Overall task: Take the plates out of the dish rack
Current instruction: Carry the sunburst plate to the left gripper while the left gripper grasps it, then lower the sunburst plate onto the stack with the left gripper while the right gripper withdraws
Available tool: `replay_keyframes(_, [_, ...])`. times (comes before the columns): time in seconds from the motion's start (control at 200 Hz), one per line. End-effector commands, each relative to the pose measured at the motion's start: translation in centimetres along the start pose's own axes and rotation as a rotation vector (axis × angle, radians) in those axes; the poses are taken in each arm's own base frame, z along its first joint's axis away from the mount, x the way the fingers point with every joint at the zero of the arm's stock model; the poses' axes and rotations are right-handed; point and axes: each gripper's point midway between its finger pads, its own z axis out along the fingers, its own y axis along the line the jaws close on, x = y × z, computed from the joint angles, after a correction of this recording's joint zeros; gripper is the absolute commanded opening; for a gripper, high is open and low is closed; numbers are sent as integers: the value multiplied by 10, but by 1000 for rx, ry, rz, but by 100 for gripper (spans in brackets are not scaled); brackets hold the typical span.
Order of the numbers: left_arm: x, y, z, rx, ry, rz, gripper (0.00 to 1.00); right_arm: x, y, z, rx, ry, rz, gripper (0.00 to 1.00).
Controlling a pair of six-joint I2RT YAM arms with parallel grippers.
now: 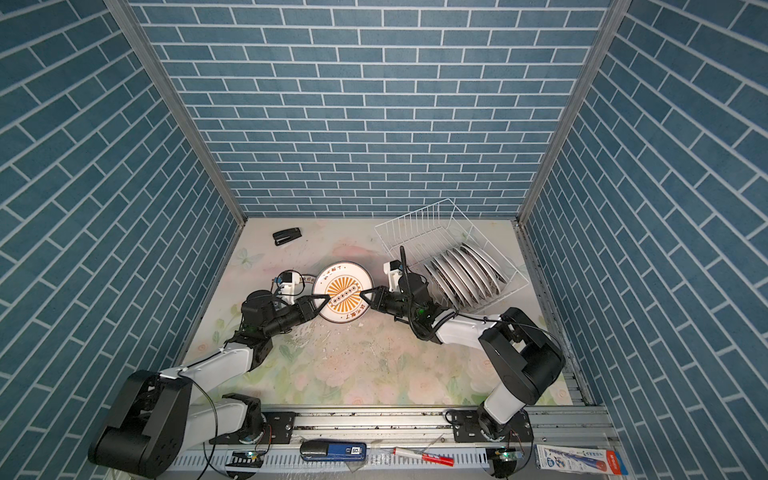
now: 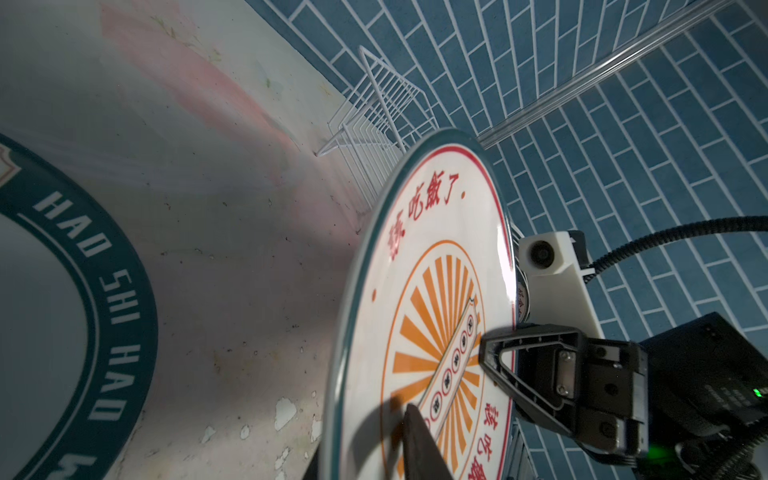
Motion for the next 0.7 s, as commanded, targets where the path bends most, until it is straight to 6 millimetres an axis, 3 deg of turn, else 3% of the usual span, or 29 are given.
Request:
replay_keyframes(0.0, [8, -17, 1, 60, 38, 87, 0, 3, 25, 7, -93, 17, -42, 7])
replay_keyframes(0.125, [10, -18, -2, 56, 45, 88, 0, 4, 28, 9, -114, 24, -59, 18])
replay_keyframes(0.215, [10, -19, -4, 46, 47, 93, 0, 5, 30, 9, -107, 37, -90, 32])
replay_keyframes(0.34, [8, -16, -12, -32, 52, 104, 0, 3, 22, 2, 20, 63, -198, 46])
replay_keyframes(0.53, [-13, -12, -47, -178, -35, 121, 0, -11, 1, -37, 341, 61, -419, 55])
replay_keyframes(0.695, [-33, 12, -84, -388, -108, 69, 0, -26, -5, -76, 555, 28, -580, 56])
